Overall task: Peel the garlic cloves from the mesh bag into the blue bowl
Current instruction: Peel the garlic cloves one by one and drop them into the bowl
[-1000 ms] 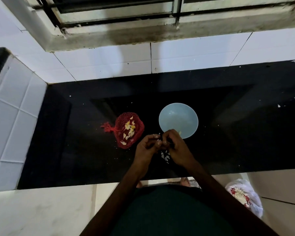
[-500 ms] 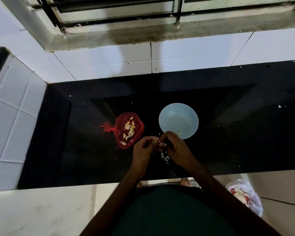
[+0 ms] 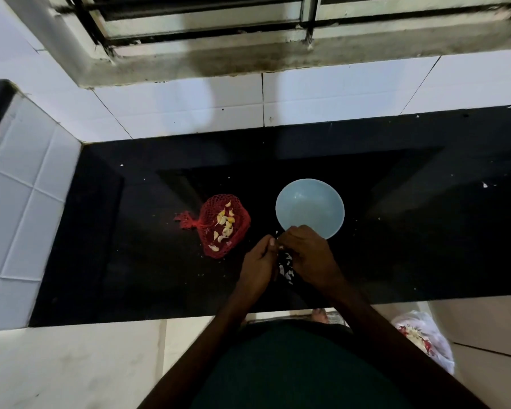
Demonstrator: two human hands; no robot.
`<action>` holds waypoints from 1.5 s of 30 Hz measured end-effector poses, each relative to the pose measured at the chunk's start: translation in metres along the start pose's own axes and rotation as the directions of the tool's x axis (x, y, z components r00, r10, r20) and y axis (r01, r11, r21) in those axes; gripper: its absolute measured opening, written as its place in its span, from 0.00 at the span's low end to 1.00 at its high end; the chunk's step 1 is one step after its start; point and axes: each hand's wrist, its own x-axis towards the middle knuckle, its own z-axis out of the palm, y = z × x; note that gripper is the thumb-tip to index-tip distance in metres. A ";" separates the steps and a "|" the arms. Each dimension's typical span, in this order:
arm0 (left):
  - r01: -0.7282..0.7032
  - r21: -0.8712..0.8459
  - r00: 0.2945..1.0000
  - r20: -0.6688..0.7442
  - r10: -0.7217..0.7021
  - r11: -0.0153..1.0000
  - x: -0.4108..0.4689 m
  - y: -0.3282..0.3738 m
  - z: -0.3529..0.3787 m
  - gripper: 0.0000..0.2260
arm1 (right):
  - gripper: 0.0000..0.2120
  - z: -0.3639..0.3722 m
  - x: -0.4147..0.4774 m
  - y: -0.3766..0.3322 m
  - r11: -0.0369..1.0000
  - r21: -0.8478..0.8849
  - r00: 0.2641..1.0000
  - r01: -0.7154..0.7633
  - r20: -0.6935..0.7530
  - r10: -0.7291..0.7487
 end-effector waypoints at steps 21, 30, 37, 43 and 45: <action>-0.048 0.028 0.998 -0.050 0.049 0.998 0.006 -0.011 -0.018 0.06 | 0.06 0.011 -0.021 0.016 0.887 0.281 0.927 -0.366 0.031 0.373; -0.022 0.076 0.997 -0.072 0.027 0.997 0.007 -0.013 -0.019 0.09 | 0.08 0.016 -0.022 0.019 0.921 0.155 0.930 -0.358 0.145 0.337; -0.078 0.119 0.995 -0.046 0.084 0.990 0.008 -0.014 -0.017 0.09 | 0.04 0.017 -0.014 0.012 0.825 0.328 0.888 -0.460 0.186 0.421; -0.060 0.095 0.994 -0.089 0.068 0.994 0.006 -0.014 -0.018 0.08 | 0.06 0.015 -0.021 0.020 0.740 0.466 0.870 -0.485 0.174 0.461; -0.044 0.136 0.992 -0.110 0.059 0.990 0.007 -0.014 -0.017 0.05 | 0.06 0.014 -0.025 0.023 0.726 0.477 0.862 -0.495 0.168 0.478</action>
